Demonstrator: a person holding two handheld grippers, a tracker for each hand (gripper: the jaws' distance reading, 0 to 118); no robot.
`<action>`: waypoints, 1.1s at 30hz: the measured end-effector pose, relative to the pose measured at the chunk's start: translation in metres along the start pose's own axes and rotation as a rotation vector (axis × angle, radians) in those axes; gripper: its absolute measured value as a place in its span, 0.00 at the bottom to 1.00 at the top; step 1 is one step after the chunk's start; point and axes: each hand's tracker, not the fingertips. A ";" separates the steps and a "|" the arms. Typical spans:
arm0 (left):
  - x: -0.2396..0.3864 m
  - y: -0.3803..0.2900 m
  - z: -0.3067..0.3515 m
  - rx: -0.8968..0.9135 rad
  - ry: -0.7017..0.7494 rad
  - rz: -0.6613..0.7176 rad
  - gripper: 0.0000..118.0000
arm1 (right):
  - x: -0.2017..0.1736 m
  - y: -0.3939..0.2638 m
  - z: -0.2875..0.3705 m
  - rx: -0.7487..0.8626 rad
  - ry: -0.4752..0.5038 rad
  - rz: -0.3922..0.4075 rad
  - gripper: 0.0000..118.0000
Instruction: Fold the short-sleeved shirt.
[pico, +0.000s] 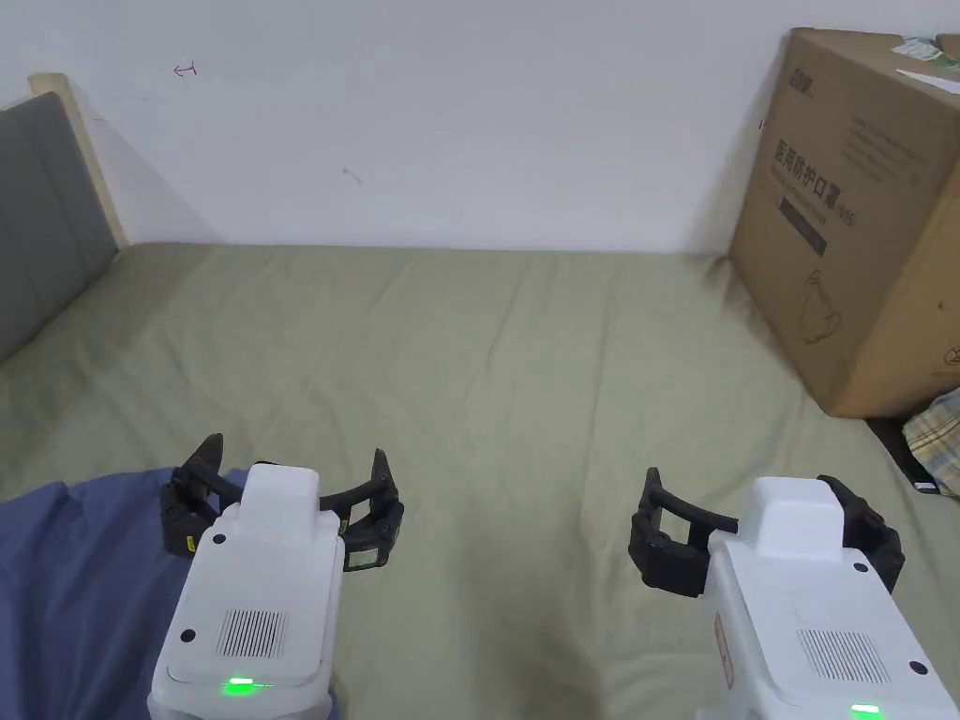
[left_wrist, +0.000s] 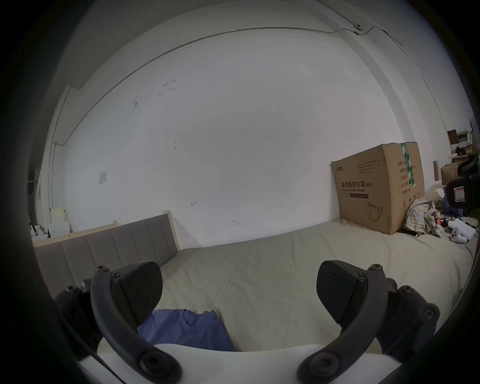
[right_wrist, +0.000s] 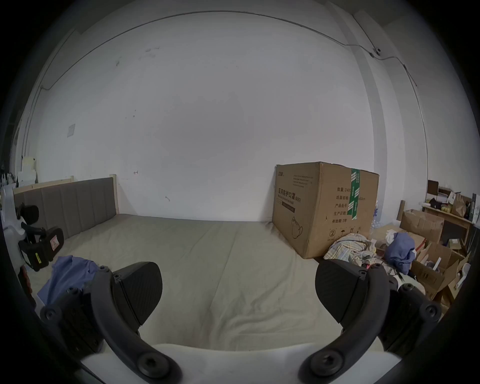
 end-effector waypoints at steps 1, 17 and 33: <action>0.000 0.000 0.000 -0.002 0.002 0.009 1.00 | 0.001 0.000 0.000 0.004 0.003 -0.001 0.98; -0.006 0.002 0.002 0.005 0.008 0.047 1.00 | 0.002 0.002 0.001 0.008 0.007 -0.008 0.98; -0.006 0.006 0.004 0.017 -0.004 0.040 1.00 | 0.002 0.006 0.001 0.010 0.012 -0.009 0.98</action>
